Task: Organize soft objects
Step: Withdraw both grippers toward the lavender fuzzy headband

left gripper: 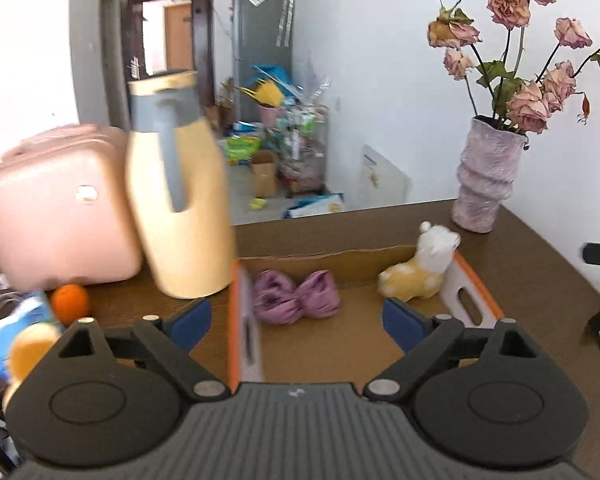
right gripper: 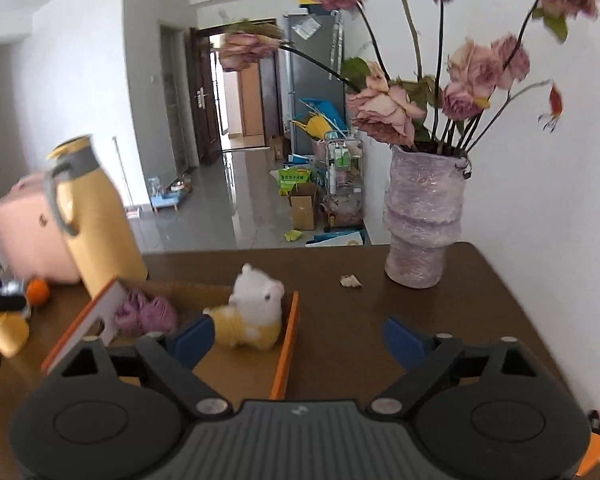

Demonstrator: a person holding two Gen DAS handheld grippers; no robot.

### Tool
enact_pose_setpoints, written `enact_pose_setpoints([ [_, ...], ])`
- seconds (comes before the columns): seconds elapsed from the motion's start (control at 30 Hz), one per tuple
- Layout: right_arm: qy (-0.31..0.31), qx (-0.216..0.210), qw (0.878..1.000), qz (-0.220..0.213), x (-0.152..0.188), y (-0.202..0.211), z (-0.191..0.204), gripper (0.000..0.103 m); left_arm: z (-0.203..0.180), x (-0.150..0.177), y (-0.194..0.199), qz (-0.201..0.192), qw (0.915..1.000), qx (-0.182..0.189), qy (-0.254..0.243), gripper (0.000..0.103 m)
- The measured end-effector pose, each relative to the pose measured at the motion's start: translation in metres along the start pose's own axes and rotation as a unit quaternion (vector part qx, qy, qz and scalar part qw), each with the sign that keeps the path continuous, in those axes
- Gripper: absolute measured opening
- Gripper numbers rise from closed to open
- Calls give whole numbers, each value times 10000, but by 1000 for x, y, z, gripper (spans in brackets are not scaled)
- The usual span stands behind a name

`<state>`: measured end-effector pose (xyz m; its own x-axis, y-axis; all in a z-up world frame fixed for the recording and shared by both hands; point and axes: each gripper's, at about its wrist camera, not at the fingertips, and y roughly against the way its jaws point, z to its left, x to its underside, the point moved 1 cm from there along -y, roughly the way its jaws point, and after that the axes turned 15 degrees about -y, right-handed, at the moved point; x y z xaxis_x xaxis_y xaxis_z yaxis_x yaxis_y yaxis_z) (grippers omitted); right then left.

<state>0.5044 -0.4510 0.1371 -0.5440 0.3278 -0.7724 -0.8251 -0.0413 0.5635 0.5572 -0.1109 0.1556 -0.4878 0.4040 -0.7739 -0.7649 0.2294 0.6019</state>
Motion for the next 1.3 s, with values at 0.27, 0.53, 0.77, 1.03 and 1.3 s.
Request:
enact_pose_setpoints([
  [0.27,331,-219,9991,-173,39,64,28,97,12,34,77,-360,9988,-300,123,100],
  [0.53,339,-802,9934,-741,118,125,49,98,-7,125,157,-1250,9879,-883,232,103],
  [0.77,369,-1065,9875,-1103,221,162,54,100,-45,225,203,-1595,9791,-1259,85,103],
  [1.03,-347,-1112,9913,-611,307,170,39,100,-77,298,207,-1127,9915,-601,259,103],
  [1.3,-202,-956,9946,-356,310,143,45,92,-72,284,174,-856,9944,-451,424,101],
])
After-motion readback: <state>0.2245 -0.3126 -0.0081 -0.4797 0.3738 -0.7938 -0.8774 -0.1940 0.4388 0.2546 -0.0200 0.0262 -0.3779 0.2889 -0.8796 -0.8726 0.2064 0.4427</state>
